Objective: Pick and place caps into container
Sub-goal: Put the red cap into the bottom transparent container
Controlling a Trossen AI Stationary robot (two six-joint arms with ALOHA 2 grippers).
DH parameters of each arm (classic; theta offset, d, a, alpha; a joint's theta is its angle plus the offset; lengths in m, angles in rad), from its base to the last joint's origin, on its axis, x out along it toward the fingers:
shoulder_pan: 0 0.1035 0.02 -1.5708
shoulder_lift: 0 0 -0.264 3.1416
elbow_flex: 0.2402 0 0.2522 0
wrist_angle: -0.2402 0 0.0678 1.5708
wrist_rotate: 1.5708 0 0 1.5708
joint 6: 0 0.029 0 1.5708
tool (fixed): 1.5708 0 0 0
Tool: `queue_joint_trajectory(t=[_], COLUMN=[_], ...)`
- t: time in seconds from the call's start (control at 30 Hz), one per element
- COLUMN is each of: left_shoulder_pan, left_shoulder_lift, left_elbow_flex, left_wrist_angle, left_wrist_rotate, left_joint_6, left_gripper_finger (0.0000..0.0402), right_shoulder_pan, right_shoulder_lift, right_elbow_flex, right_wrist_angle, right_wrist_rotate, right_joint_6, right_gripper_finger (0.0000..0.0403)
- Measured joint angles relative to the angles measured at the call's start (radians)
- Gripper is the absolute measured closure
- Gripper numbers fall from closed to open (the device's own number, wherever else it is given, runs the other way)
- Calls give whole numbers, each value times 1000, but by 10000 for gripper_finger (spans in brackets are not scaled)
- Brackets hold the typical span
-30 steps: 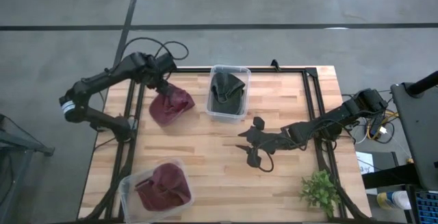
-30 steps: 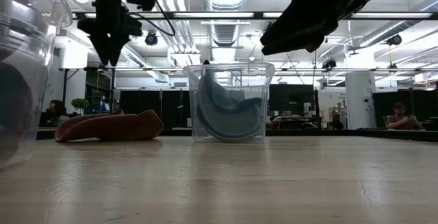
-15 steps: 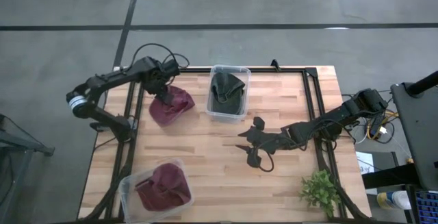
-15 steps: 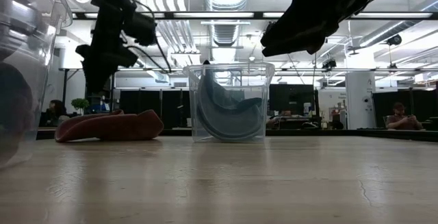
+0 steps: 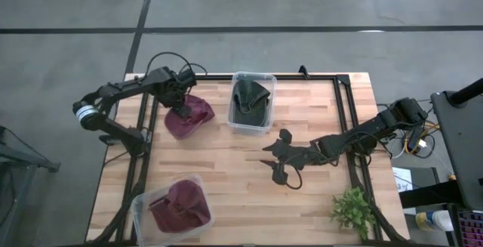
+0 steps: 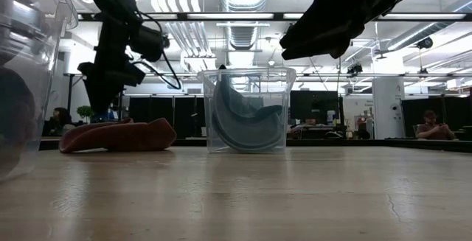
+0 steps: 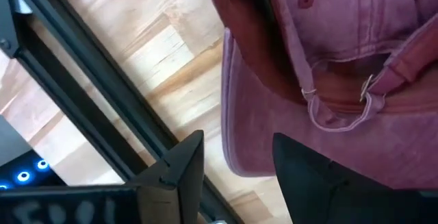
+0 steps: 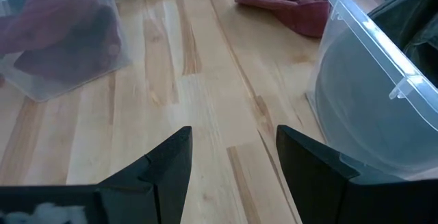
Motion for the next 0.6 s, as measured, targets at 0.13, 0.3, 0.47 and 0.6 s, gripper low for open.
queue_joint_trajectory(t=[0.13, 0.3, 0.47, 0.6], left_shoulder_pan=[3, 7, 8, 8], left_shoulder_lift=[0, 0, 0, 0], left_elbow_flex=[-16, -52, -67, -67], left_wrist_angle=[28, 74, 95, 99], left_wrist_rotate=[2, 44, 10, -66], left_joint_6=[13, 13, 14, 23], left_gripper_finger=[237, 237, 237, 237], right_shoulder_pan=[0, 0, 0, 0], right_shoulder_lift=[0, 0, 0, 0], right_elbow_flex=[-1, -2, -2, -2], right_wrist_angle=[1, 2, 4, 4], right_wrist_rotate=[0, 0, 0, 0], right_joint_6=[0, 0, 0, 1], right_gripper_finger=[195, 195, 195, 195])
